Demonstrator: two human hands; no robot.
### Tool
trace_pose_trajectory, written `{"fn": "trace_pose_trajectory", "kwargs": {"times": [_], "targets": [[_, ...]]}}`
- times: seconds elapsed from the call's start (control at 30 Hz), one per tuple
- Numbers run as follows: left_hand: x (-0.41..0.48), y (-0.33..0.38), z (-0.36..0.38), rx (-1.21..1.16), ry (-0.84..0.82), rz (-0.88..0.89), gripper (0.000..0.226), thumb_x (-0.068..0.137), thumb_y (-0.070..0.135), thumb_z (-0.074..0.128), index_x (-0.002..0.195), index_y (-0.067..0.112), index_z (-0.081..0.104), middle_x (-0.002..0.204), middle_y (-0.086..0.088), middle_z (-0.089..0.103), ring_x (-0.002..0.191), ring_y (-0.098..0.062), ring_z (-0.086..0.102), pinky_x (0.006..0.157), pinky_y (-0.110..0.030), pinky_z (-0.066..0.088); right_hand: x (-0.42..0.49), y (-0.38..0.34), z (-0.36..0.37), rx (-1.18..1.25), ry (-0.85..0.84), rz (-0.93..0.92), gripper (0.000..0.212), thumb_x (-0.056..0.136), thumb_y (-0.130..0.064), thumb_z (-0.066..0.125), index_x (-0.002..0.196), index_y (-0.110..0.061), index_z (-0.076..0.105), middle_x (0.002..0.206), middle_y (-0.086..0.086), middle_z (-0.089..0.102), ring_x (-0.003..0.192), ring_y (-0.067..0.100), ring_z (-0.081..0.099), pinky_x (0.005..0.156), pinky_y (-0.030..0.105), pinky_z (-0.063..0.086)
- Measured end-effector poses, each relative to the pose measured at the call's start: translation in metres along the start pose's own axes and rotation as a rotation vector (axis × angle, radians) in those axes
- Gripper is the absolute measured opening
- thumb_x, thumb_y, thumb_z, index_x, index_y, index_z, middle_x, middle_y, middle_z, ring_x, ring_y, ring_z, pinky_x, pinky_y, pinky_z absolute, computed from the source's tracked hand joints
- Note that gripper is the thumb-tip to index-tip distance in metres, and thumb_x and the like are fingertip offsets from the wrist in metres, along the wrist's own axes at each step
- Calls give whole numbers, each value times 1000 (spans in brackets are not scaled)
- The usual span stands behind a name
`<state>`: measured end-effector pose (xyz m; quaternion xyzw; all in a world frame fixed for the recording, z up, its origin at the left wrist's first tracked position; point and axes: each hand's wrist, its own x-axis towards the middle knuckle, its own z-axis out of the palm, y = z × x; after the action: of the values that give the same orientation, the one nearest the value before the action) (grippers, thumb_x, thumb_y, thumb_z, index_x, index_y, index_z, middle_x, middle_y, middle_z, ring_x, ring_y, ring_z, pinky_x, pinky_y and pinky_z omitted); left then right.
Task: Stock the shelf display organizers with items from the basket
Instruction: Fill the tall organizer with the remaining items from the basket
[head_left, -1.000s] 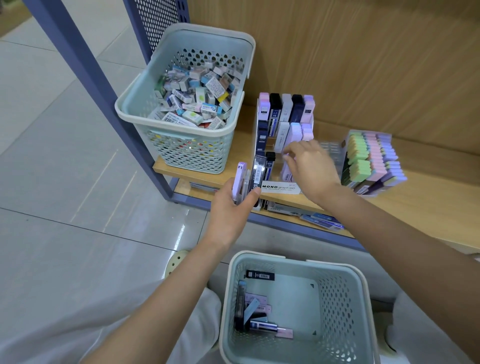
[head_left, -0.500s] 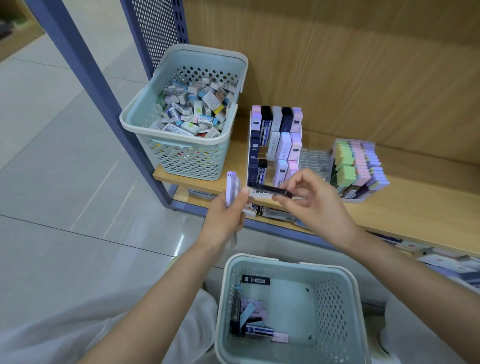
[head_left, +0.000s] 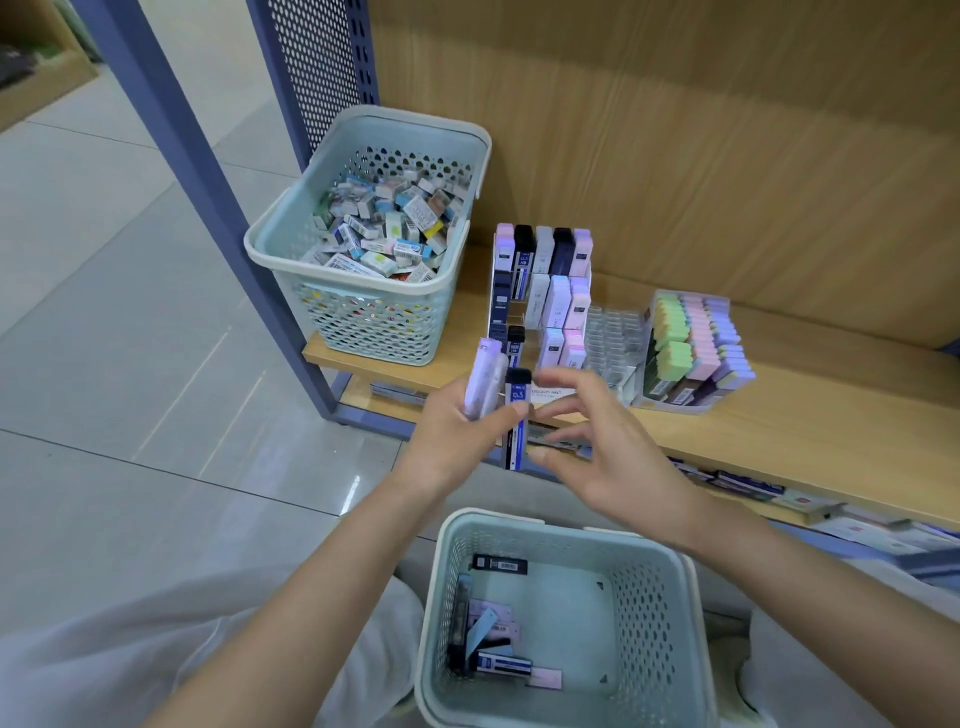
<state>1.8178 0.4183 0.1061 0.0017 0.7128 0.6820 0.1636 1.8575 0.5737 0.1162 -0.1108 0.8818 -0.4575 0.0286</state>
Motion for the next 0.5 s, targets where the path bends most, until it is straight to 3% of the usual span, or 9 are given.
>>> {"fn": "trace_pose_trajectory", "kwargs": {"times": [0.07,0.13,0.2,0.33,0.4,0.5], "targets": [[1,-2,2,93,-89,48,7,85,10,66,81,12,62,55,12,46,44,4,40,46,-9,33,7,-2,-4,42,24,76,50,87,-13,64,127,-31,40,124,-8,48,97,1,56,83,20,51],[2,-7,5,132,-175,66,21,84,7,67,73,23,58,52,17,49,46,7,45,50,-7,34,14,-1,-10,51,33,133,35,87,-14,64,108,-38,51,110,-5,58,82,0,59,76,18,51],[3,-12,7,161,-203,59,18,85,7,66,77,22,60,51,20,52,48,9,47,51,-5,34,22,1,-15,18,13,192,31,83,-15,69,92,-41,56,95,-4,63,73,3,62,76,23,53],[12,-24,6,103,-48,-3,3,87,12,64,87,15,64,58,13,51,43,6,46,47,-6,34,41,5,-22,-88,66,222,20,80,-17,73,84,-34,62,84,-9,65,74,12,65,78,31,54],[18,-29,0,76,79,-40,5,88,14,63,83,14,62,54,11,49,42,2,44,45,-10,33,55,8,-28,-88,208,206,14,82,-17,71,88,-26,63,82,-16,62,74,8,63,76,23,52],[25,-33,-9,87,143,-84,9,90,20,61,86,11,61,55,8,46,49,-2,44,52,-18,35,79,15,-32,-151,334,139,12,84,-13,69,92,-18,63,80,-18,58,70,-4,56,69,9,45]]}}
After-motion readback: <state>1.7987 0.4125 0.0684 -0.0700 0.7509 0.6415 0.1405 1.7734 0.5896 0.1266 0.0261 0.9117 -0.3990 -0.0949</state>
